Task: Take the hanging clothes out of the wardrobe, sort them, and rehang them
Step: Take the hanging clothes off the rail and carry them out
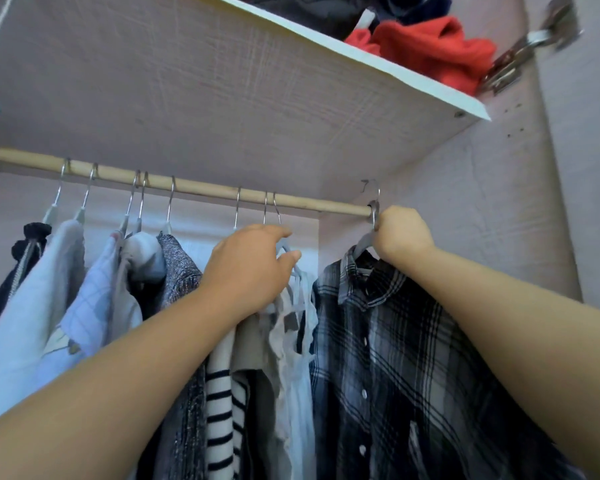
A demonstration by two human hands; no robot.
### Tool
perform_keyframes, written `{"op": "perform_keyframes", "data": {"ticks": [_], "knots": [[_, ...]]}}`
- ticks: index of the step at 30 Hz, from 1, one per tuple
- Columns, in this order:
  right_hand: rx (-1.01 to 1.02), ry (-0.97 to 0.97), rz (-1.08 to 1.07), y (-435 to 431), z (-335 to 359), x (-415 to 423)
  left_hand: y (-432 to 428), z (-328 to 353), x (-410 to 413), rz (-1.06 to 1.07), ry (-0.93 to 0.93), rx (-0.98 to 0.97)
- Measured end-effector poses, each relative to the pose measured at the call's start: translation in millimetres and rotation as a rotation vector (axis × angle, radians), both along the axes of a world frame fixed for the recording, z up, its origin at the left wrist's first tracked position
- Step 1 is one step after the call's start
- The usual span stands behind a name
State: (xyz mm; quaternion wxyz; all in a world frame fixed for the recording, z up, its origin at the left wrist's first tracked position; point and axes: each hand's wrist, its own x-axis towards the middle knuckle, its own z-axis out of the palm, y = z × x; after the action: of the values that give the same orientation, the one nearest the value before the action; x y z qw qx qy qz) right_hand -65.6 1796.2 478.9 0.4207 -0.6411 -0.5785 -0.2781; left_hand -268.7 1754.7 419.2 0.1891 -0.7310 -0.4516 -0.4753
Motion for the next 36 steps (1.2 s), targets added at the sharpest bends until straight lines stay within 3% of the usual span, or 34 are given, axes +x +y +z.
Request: {"op": "perform_keyframes", "data": {"ticks": [9, 21, 30, 36], "knots": [[-0.145, 0.052, 0.015, -40, -44, 1, -45, -16, 15, -0.045, 0.067, 0.054], [-0.159, 0.057, -0.182, -160, -71, 5, -95, -64, 8, -0.201, 0.062, -0.142], [-0.203, 0.125, -0.067, -287, -97, 13, -161, -99, 56, -0.379, 0.068, -0.245], [-0.235, 0.187, -0.036, -377, -109, 17, -228, -108, 105, -0.542, 0.017, -0.196]]}}
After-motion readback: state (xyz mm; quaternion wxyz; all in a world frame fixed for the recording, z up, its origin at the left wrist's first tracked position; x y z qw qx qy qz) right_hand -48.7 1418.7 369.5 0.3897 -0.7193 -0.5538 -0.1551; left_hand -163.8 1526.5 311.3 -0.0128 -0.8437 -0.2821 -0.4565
